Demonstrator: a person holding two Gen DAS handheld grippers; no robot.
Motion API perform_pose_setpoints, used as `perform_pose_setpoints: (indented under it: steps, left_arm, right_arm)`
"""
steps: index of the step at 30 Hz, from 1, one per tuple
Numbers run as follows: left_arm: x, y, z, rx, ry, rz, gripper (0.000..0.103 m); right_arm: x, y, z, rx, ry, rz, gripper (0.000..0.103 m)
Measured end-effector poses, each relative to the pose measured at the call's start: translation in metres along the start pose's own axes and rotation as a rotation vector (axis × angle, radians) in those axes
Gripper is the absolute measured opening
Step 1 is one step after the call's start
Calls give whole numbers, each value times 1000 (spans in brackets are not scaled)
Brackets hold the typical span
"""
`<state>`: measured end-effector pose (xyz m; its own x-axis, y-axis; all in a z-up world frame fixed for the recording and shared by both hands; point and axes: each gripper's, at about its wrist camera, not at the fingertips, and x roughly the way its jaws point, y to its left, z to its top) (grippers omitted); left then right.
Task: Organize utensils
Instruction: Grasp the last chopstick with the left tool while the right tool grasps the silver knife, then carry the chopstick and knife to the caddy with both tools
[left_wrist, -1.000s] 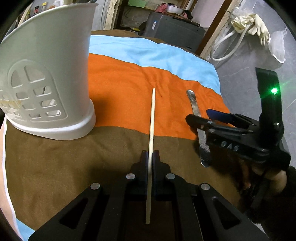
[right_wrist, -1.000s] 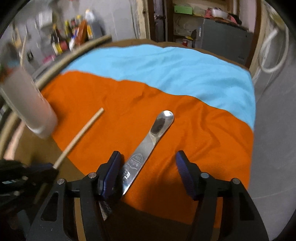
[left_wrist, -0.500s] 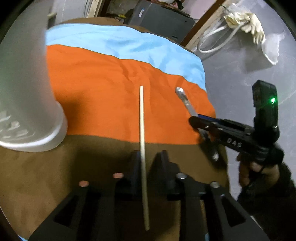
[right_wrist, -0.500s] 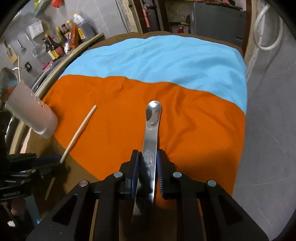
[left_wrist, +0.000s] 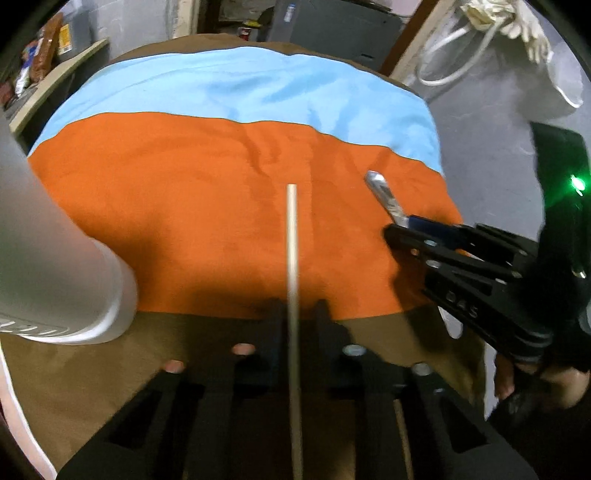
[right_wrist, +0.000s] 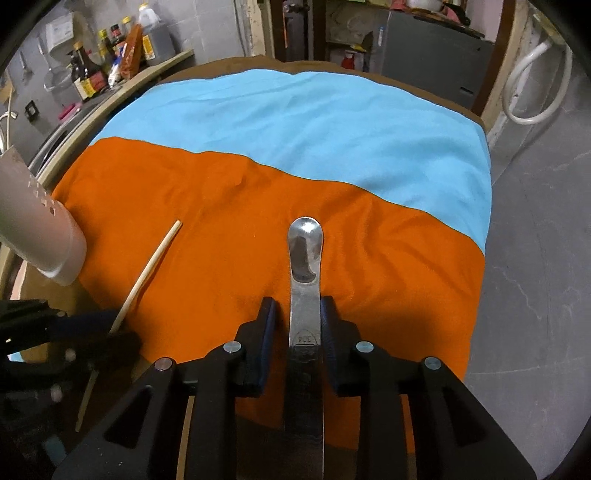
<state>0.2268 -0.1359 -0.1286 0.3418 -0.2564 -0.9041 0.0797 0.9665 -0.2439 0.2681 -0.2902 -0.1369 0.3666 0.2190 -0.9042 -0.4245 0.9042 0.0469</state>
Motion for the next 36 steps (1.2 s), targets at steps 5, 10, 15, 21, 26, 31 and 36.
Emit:
perform_pose_setpoints:
  steps: [5, 10, 15, 21, 26, 31, 36]
  left_arm:
    - [-7, 5, -2, -15, -12, -22, 2]
    - [-40, -4, -25, 44, -192, -56, 2]
    - [-71, -4, -51, 61, -349, -92, 2]
    - [-99, -7, -64, 57, -464, -113, 2]
    - [-128, -8, -65, 58, -580, -128, 2]
    - [-152, -2, -61, 38, -660, -140, 2]
    - [-188, 16, -55, 30, -749, -127, 2]
  right_arm:
    - [-5, -6, -6, 75, -54, 10, 14]
    - [-29, -8, -29, 147, -182, 114, 14]
    - [-56, 7, -53, 137, -342, 153, 14]
    - [-90, 17, -62, 150, -519, 186, 14]
    - [-121, 33, -55, 127, -650, 175, 14]
    - [-149, 53, -42, 106, -756, 200, 14]
    - [-177, 74, -28, 90, -876, 260, 14]
